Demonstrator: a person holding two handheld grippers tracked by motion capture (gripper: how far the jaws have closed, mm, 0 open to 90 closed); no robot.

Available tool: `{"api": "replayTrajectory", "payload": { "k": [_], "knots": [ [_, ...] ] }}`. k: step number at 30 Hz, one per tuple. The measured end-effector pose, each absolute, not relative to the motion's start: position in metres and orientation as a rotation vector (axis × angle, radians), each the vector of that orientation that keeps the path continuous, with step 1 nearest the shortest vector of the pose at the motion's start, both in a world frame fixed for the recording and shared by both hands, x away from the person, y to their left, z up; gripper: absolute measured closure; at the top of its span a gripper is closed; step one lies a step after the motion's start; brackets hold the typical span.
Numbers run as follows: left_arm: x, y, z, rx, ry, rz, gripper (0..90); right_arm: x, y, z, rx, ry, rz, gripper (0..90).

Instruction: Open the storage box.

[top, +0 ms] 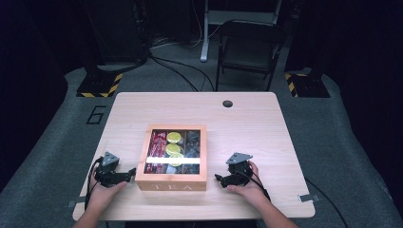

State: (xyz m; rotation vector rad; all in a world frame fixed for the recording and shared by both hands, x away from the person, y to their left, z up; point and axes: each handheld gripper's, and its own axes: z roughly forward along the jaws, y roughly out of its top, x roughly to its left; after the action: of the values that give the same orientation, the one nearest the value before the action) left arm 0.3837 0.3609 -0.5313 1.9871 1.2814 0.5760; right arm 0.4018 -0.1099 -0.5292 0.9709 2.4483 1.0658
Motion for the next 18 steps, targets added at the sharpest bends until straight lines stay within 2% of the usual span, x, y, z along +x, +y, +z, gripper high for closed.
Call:
{"api": "replayTrajectory", "payload": {
  "k": [18],
  "knots": [
    [0.3828,0.3625,-0.5310,1.986,1.286,0.571,15.1,0.4001,-0.1089,-0.5292,0.996,2.437,1.067,13.0]
  ]
}}
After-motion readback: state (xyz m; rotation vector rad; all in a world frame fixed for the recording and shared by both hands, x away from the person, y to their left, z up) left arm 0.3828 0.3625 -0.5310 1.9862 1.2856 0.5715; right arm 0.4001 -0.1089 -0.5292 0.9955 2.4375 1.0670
